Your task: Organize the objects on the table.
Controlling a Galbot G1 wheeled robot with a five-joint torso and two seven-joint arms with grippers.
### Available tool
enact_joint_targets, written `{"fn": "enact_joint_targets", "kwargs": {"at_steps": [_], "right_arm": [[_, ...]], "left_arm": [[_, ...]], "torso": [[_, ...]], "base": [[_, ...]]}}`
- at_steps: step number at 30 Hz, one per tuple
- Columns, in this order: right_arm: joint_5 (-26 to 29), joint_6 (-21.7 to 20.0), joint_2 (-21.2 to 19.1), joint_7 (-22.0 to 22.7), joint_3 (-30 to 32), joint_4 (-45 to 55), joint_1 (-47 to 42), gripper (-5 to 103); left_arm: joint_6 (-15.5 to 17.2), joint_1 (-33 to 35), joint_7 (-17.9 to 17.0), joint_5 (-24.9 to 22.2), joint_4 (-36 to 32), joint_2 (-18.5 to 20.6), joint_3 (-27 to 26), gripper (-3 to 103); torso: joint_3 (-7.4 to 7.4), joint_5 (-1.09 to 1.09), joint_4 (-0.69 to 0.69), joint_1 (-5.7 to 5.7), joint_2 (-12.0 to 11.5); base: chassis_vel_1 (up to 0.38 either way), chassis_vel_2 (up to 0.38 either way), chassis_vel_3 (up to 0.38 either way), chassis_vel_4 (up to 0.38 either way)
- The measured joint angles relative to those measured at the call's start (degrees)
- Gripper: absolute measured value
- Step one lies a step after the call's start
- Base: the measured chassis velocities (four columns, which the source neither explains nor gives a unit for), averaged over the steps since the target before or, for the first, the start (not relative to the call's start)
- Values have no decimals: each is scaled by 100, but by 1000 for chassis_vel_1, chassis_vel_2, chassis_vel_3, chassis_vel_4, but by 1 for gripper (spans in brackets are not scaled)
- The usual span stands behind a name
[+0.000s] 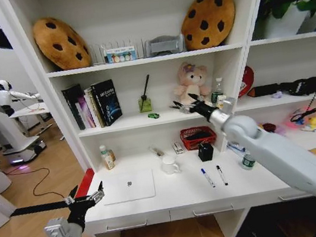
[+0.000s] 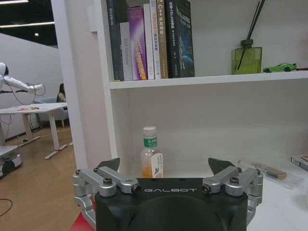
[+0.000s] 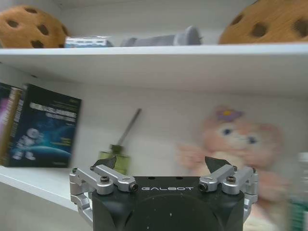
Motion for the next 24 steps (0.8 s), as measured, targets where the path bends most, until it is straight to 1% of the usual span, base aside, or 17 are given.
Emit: {"fn": "enact_joint_targets", "kwargs": {"at_steps": [2,3,4,5,6,7,9,10,11,12,13,14,15,17,18,20,24], "right_arm": [[-389,-12,50,143,1050,321,-1287,100],[-475,-29,153,220,1376,459,-1674,100],[-475,-29,153,220,1376,459,-1674,100],[-669,-157,461,375,2087,776,-2525,100],[-847,-273,727,421,2540,978,-3119,100],[-847,-273,727,421,2540,978,-3119,100],[-1410,-324,1529,392,3465,1297,-4496,100],[-1410,-324,1529,392,3465,1297,-4496,100],[-1630,-286,1851,309,3699,1385,-4968,100],[-1908,-175,2339,166,3911,1498,-5603,100],[-2085,-67,2824,103,3977,1605,-6010,100],[-2204,5,3367,78,3962,1714,-6305,100],[-2204,5,3367,78,3962,1714,-6305,100],[-2376,66,4238,73,3769,1963,-6578,100],[-2376,66,4238,73,3769,1963,-6578,100],[-2528,83,4675,71,3519,2109,-6648,100],[-2568,81,4766,71,3283,2143,-6618,100]], "left_arm": [[0,0,2,0,0,0,0,100],[0,0,3,0,-1,0,0,100],[0,0,3,0,-1,0,0,100],[0,0,3,0,0,0,0,100],[0,0,4,-1,0,0,1,100],[0,0,4,-1,0,0,1,100],[0,0,-2,0,0,1,0,100],[0,0,-2,0,0,1,0,100],[0,0,-2,0,0,-1,0,100],[0,0,-1,0,0,0,-1,100],[0,0,0,0,1,0,0,100],[0,0,1,0,0,0,1,100],[0,0,1,0,0,0,1,100],[0,0,3,0,-1,0,1,100],[0,0,3,0,-1,0,1,100],[0,0,0,0,0,0,0,100],[0,0,0,0,0,0,0,100]], "torso": [[0,7,0,-1,0],[1,8,4,0,0],[1,8,4,0,0],[1,2,10,0,0],[0,0,10,-1,0],[0,0,10,-1,0],[1,7,4,0,0],[1,7,4,0,0],[1,4,4,0,0],[0,3,-2,-1,0],[0,-2,0,-1,0],[0,4,0,-2,0],[0,4,0,-2,0],[0,-2,4,-2,1],[0,-2,4,-2,1],[1,1,6,-1,0],[2,1,7,1,-1]], "base": [[0,0,0,0],[0,0,0,0],[0,0,0,0],[0,0,0,0],[0,0,0,0],[0,0,0,0],[0,0,0,0],[0,0,0,0],[0,0,0,0],[0,0,0,0],[0,0,0,0],[0,0,0,0],[0,0,0,0],[0,0,0,0],[0,0,0,0],[0,0,0,0],[0,0,0,0]]}}
